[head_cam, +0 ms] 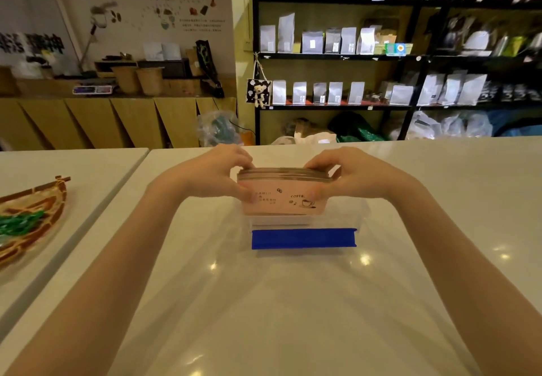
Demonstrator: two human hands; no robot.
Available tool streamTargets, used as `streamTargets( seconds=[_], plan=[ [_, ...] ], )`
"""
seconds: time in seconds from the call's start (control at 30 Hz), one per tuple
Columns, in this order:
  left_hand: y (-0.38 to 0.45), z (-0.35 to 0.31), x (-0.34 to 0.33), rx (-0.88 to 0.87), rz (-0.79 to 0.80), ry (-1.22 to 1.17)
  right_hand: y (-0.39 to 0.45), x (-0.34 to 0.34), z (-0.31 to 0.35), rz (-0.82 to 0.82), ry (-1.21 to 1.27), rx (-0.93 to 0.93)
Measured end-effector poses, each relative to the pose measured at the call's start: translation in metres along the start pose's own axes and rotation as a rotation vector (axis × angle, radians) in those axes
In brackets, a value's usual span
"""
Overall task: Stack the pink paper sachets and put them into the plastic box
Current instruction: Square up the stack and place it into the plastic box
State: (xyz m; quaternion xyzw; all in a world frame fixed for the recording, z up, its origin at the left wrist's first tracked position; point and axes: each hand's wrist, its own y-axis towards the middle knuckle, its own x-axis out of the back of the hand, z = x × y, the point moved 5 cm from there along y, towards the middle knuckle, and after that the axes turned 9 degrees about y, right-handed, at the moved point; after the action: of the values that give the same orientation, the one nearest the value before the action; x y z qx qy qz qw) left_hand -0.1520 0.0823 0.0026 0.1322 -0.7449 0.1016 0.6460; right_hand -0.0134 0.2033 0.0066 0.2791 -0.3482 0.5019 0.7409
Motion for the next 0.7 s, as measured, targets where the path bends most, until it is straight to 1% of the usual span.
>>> streamTargets(
  seconds=[0.17,0.3,0.53,0.7],
  plan=[
    [0.015,-0.002,-0.024,0.018,0.134,0.161,0.006,-0.019,-0.02,0.099,-0.042,-0.107],
    [0.022,-0.003,-0.038,0.004,0.205,0.271,0.009,-0.03,-0.026,0.144,-0.064,-0.108],
    [0.021,-0.001,-0.04,0.032,0.224,0.296,0.022,-0.031,-0.021,0.157,-0.168,-0.129],
    [0.021,-0.003,-0.034,0.034,0.155,0.268,0.026,-0.034,-0.022,0.128,-0.215,-0.146]
  ],
)
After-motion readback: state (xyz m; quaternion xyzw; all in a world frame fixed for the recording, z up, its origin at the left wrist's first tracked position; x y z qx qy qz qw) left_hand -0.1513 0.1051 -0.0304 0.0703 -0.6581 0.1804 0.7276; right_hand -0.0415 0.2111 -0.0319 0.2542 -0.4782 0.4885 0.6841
